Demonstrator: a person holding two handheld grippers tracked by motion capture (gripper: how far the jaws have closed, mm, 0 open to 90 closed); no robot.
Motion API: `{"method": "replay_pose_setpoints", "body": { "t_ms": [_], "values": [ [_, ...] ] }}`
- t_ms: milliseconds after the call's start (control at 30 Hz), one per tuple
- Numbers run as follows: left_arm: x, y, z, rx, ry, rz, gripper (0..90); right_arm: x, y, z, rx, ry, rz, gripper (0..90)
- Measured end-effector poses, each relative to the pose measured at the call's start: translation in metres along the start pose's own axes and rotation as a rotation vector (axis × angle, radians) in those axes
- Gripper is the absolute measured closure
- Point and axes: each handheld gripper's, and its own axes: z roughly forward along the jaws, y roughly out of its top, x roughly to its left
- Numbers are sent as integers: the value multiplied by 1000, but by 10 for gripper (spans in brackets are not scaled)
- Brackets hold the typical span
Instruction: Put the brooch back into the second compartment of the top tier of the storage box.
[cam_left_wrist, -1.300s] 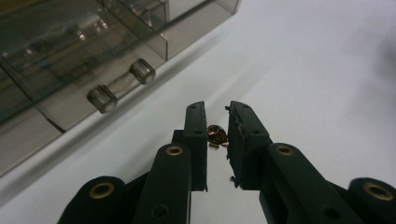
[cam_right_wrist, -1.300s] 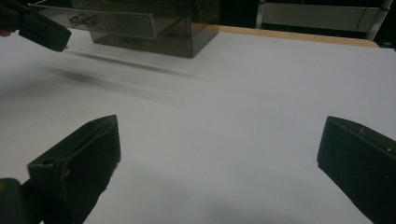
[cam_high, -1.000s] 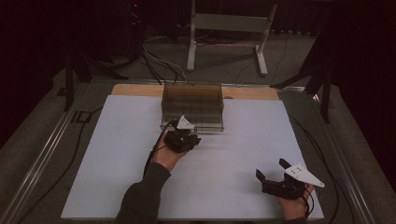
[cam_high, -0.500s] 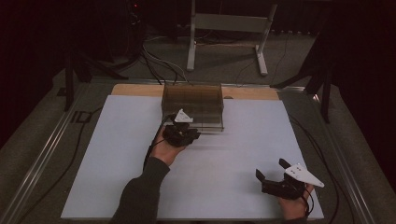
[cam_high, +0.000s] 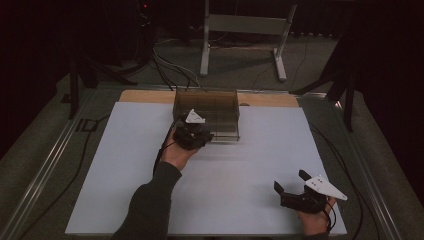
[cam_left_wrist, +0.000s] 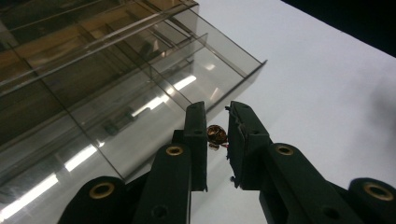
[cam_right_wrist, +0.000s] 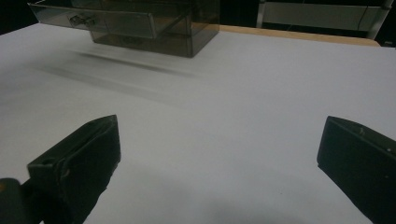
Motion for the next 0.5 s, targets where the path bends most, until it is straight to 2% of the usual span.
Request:
{"method": "replay_pose_setpoints", "body": {
  "t_ms": [500],
  "values": [
    [16,12,1,-8,43,-6,790,-1,0,1,5,3,-2,1]
  ]
}}
